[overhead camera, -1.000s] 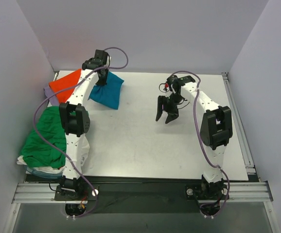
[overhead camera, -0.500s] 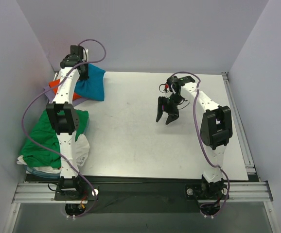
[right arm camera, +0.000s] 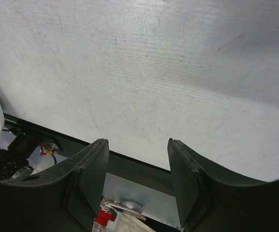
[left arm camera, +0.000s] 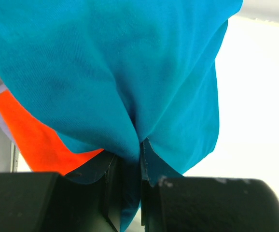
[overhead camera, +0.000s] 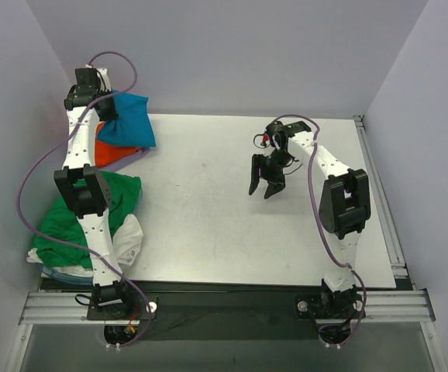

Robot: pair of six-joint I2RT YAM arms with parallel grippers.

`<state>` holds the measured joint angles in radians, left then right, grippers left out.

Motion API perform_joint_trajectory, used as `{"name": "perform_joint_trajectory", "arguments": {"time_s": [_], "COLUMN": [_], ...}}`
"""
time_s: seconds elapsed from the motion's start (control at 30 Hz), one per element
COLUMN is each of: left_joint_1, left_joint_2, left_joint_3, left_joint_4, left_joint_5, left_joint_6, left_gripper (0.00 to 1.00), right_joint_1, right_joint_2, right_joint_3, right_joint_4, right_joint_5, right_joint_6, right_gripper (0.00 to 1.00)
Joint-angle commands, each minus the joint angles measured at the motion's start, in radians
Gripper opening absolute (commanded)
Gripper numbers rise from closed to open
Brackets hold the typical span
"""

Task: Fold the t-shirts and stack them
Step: Put the neatly folded tshirt into the corner of the board with the left arm

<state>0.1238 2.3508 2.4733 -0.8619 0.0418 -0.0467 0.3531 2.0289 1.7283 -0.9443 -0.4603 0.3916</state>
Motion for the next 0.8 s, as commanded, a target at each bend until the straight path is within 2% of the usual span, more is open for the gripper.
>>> {"name": "perform_joint_trajectory", "arguments": {"time_s": [0.0,0.33,0.77], "left_joint_1": [0.025,0.086,0.152], "left_joint_2": [-0.105,-0.082,-0.004], "left_joint_3": [0.030,-0.022,-0.056], "left_joint_4": [0.083,0.078,0.028], "left_joint_5": [0.059,0.113,0.093], "left_joint_6": [-0.016,-0.044,-0.071], "left_gripper": [0.00,0.00,0.00], "right_joint_1": [0.001,0.001,0.000], "right_joint_2": [-0.025,-0.016,-0.012], "right_joint_3": [0.010,0.017,0.017], "right_joint_4": [-0.056,-0.056,-0.057], "right_joint_5": [-0.005,-0.014,-0.017], "right_joint_6": [-0.010,-0.019,-0.020], "right_gripper": [0.52,0.52,0.53]}}
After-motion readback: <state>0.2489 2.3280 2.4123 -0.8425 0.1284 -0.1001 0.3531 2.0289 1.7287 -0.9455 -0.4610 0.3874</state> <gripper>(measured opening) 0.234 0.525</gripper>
